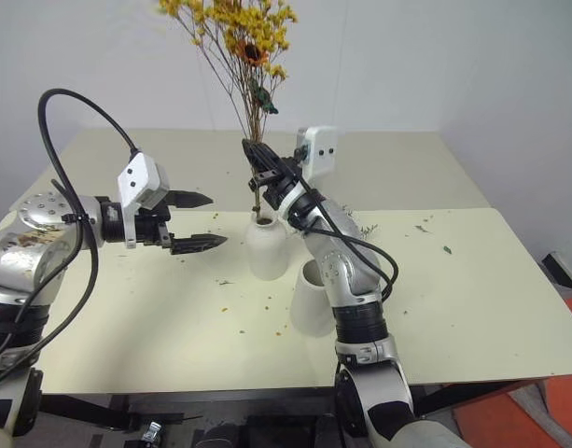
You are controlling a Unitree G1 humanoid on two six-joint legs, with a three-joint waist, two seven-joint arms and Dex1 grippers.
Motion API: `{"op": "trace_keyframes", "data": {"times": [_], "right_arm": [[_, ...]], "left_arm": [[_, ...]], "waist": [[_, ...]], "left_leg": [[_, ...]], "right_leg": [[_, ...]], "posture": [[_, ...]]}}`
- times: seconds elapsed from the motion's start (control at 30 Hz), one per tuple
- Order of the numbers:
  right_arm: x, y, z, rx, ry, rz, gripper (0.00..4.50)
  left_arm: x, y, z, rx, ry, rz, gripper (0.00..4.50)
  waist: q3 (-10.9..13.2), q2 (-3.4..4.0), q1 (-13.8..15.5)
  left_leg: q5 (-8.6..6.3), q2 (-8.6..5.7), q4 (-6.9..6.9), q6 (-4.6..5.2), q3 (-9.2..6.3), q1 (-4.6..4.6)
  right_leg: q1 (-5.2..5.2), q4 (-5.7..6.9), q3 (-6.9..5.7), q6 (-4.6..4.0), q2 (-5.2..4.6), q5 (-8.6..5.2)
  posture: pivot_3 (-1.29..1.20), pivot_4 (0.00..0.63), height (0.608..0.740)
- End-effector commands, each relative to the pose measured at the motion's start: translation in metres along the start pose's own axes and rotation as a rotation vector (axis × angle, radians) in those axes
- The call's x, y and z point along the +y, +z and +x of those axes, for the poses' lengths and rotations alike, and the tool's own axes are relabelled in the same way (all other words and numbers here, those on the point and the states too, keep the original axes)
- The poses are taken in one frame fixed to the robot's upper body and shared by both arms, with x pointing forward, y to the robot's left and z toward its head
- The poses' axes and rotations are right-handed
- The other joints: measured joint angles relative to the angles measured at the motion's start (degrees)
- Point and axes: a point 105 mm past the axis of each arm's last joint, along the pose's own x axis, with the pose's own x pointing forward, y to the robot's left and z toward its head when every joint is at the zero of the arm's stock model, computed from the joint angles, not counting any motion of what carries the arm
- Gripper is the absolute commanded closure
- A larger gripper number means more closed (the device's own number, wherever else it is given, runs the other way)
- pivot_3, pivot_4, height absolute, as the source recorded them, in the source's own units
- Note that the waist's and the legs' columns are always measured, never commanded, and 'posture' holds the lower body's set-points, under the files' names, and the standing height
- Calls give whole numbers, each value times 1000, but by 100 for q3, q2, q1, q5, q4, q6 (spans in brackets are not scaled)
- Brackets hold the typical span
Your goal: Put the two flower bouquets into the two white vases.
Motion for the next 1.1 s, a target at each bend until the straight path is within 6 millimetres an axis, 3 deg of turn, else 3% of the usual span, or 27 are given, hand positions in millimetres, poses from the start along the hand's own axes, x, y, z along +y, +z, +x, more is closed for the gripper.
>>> {"op": "trace_keyframes", "data": {"times": [0.03, 0.63, 0.77, 1.1], "right_arm": [[2, 8, -1, -51, 15, -41, 4472], [1, -16, -13, 35, 38, -147, 4472], [0, -17, -14, 37, 33, -157, 3391], [-7, -16, -20, 50, 9, -185, 25]], "left_arm": [[2, 12, -8, -28, 23, 42, 0], [-1, 12, -3, -33, -1, 43, 0], [0, 13, -2, -35, -2, 43, 0], [1, 14, 0, -42, -6, 45, 0]], "waist": [[0, 0, -1], [0, 0, 1], [0, 0, 1], [0, -1, 3]], "left_leg": [[0, 0, 0, 0, 0, 1], [0, 0, 0, 0, 0, 4], [0, 0, 0, 0, 0, 4], [0, 0, 0, 0, 0, 5]], "right_leg": [[0, 0, 0, 0, 0, 0], [2, 1, 0, 0, 1, 0], [3, 0, 0, 0, 1, -1], [4, 0, 0, 0, 1, 0]], "posture": [[0, 150, 740], [0, 150, 740], [0, 150, 740], [0, 150, 740]]}}
